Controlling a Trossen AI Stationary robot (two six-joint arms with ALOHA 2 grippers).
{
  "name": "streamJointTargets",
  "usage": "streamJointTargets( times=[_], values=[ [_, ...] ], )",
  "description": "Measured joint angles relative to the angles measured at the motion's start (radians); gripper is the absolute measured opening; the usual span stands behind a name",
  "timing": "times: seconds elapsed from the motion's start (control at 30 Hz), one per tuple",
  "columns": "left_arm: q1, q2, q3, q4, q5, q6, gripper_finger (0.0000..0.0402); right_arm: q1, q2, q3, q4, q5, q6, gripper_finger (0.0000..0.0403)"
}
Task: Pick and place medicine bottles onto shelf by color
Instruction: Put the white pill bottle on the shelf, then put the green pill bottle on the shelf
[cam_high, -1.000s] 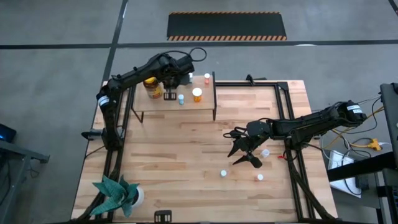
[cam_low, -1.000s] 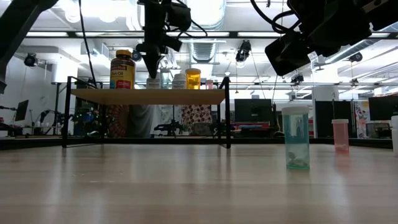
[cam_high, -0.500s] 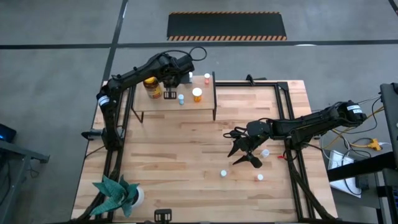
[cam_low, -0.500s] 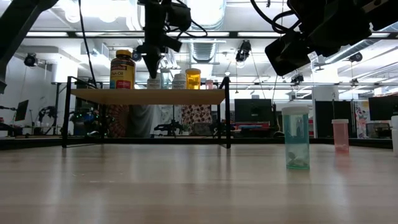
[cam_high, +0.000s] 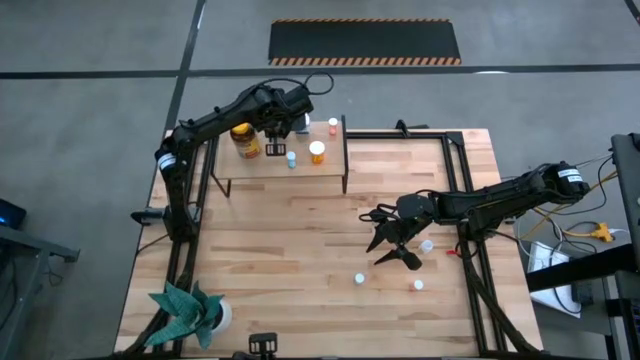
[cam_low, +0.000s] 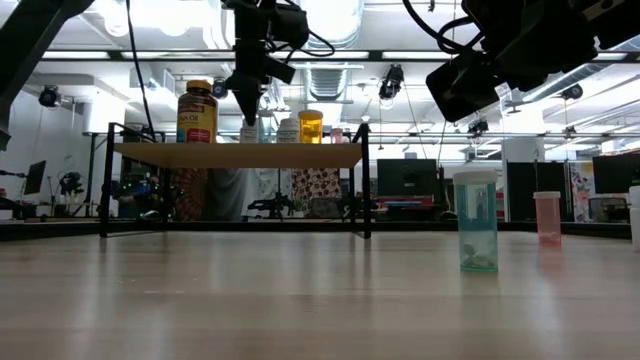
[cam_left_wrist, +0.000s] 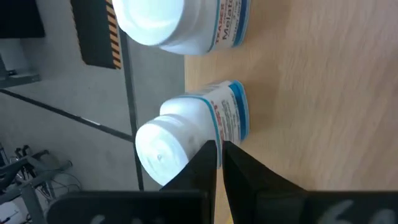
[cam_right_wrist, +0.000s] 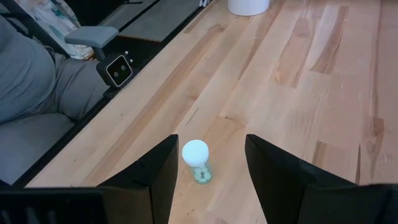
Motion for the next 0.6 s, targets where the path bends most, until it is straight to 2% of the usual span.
streamJointTargets(
  times=[0.23,0.37,0.47,0.6],
  values=[
    [-0.015,-0.003,0.0,-0.02,0.0,-0.013,0.0008,0.0,0.0,0.0,0.0,0.0,0.0,0.0176],
    [-0.048,-0.004,0.001,-0.05,0.0,-0.082,0.0008,0.0,0.0,0.0,0.0,0.0,0.0,0.0176],
    [-0.105,-0.014,0.01,-0.068,0.0,-0.167,0.0008,0.0,0.0,0.0,0.0,0.0,0.009,0.0176],
    [-0.236,-0.053,0.011,-0.072,0.007,-0.249,0.0008,0.0,0.0,0.0,0.0,0.0,0.054,0.0176]
  ],
)
